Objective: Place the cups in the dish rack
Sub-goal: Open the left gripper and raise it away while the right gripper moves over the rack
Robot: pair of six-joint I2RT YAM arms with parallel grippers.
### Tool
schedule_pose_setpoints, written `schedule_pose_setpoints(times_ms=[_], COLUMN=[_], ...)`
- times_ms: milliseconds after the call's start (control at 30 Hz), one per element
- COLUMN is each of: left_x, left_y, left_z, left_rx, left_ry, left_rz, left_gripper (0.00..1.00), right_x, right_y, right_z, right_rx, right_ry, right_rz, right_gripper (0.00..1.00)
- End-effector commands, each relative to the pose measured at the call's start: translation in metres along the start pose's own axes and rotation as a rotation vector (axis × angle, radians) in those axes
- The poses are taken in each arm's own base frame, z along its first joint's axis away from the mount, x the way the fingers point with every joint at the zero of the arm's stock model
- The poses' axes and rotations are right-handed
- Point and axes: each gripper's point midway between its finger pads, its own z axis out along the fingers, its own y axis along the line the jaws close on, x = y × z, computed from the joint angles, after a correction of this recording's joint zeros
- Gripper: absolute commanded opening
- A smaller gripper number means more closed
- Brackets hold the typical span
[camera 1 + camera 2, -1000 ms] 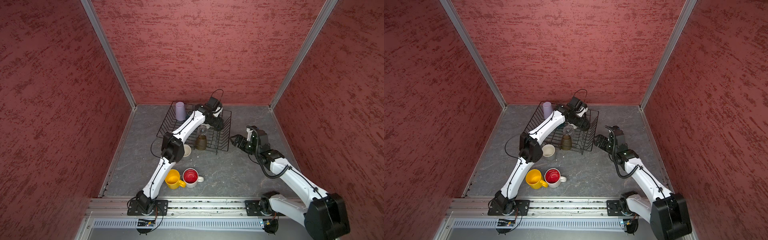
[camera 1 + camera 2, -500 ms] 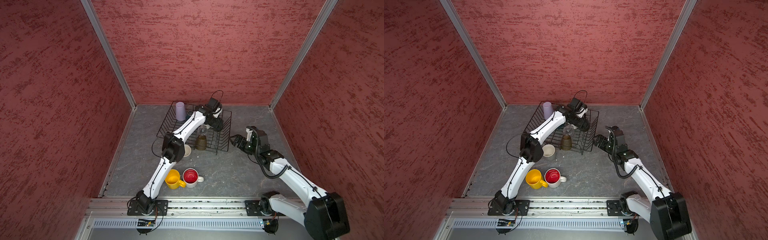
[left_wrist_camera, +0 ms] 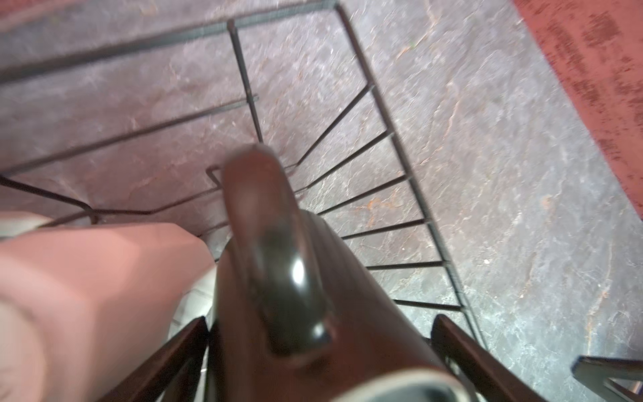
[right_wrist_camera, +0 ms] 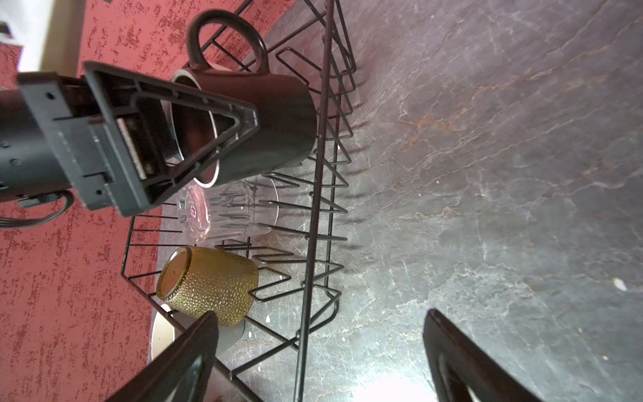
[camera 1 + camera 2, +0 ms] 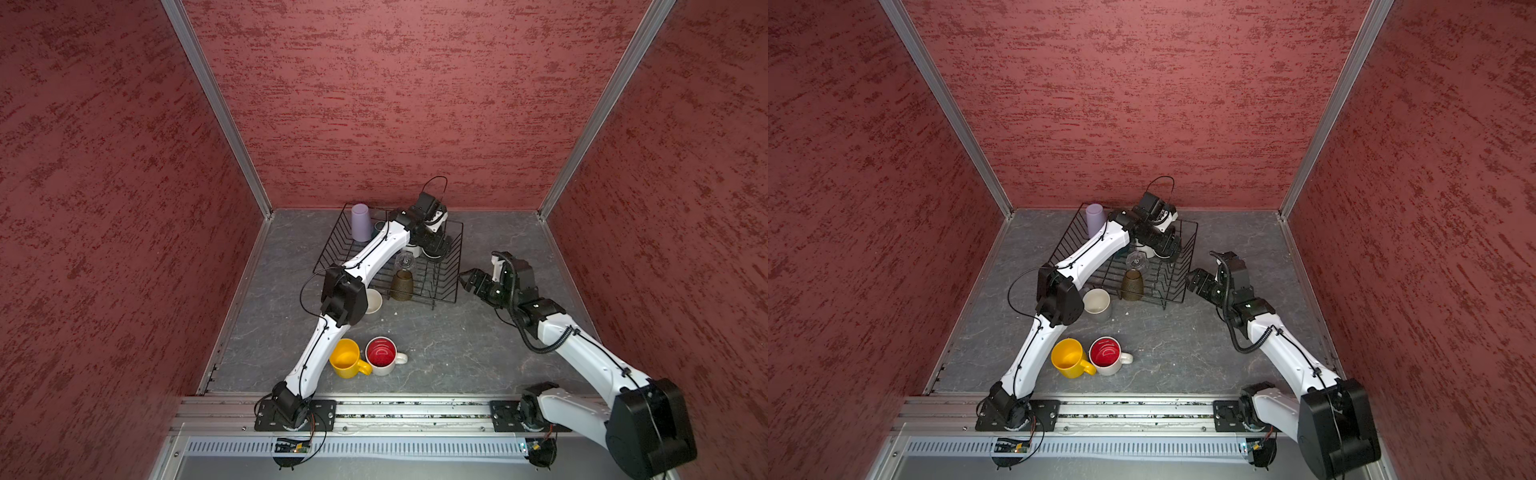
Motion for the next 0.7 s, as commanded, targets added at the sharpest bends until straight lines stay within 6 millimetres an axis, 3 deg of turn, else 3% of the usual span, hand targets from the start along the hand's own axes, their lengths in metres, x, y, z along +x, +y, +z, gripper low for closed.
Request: schedule_pose_setpoints(times_ms=[0, 233, 400, 567, 667], left_x=[-0.035, -0.048, -0.057, -0.066, -0.068], left_y=[-0.018, -0.003, -0.001, 0.012, 0.026], left_z=[-0.042, -0.067, -0.090, -0.127, -0.152], left_rx=[0.063, 0.094, 0.088, 0.062, 0.051], left_ry=[-0.134, -0.218, -0.288, -0.390, -0.459], left_rz=[0.000, -0.079, -0.079, -0.100, -0.133], left_gripper=[1.00, 1.00, 1.00, 1.00, 1.00], right_x=[-0.026, -0.055, -0.079, -0.095, -0.093], right_y=[0.019, 0.027, 0.037, 0.043, 0.040], right_z=[-0.005, 0.004, 0.023, 0.033, 0.044], right_rx=[-0.031, 0.027, 0.065, 0.101, 0.122], right_ry=[-0.061, -0.099, -0.101, -0.100, -0.071], right_rz=[-0.033, -0.095, -0.158, -0.218, -0.240], right_gripper=[0.92, 0.90, 0.86, 0.84, 0.83])
